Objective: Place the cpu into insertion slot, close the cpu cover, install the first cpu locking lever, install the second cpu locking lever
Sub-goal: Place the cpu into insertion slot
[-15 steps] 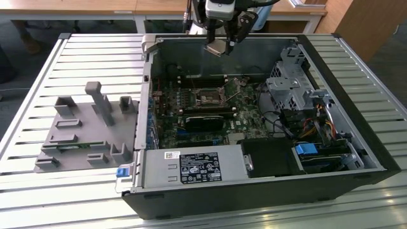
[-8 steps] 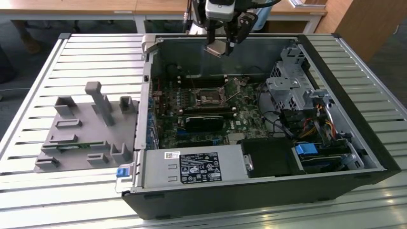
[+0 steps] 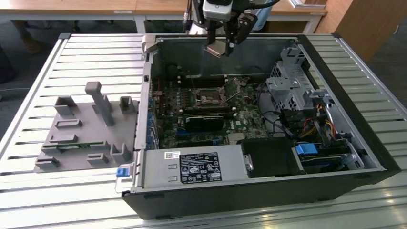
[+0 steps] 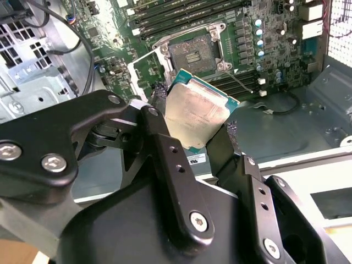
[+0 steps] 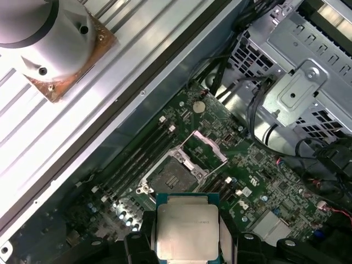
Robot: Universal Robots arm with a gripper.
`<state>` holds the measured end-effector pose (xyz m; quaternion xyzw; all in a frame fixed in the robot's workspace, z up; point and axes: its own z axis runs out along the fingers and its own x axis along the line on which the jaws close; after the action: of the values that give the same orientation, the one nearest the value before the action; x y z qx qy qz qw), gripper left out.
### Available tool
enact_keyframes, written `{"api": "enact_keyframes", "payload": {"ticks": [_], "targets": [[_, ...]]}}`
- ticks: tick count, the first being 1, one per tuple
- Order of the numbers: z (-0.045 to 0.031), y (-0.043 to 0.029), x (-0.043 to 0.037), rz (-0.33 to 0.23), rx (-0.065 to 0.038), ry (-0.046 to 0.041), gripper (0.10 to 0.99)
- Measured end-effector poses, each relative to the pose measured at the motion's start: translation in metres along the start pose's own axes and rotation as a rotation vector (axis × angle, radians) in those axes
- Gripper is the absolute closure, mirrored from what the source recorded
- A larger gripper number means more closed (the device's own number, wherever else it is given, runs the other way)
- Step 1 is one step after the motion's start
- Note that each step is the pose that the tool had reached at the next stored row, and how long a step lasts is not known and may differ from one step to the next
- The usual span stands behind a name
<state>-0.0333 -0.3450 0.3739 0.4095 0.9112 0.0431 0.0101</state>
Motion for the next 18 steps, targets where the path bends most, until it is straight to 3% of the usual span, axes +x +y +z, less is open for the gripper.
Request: {"api": "enact_keyframes", "payload": {"ticks": [18], "targets": [[0.0011, -0.0001, 0.0000, 0.169, -0.003, -0.0148, 0.545]]}}
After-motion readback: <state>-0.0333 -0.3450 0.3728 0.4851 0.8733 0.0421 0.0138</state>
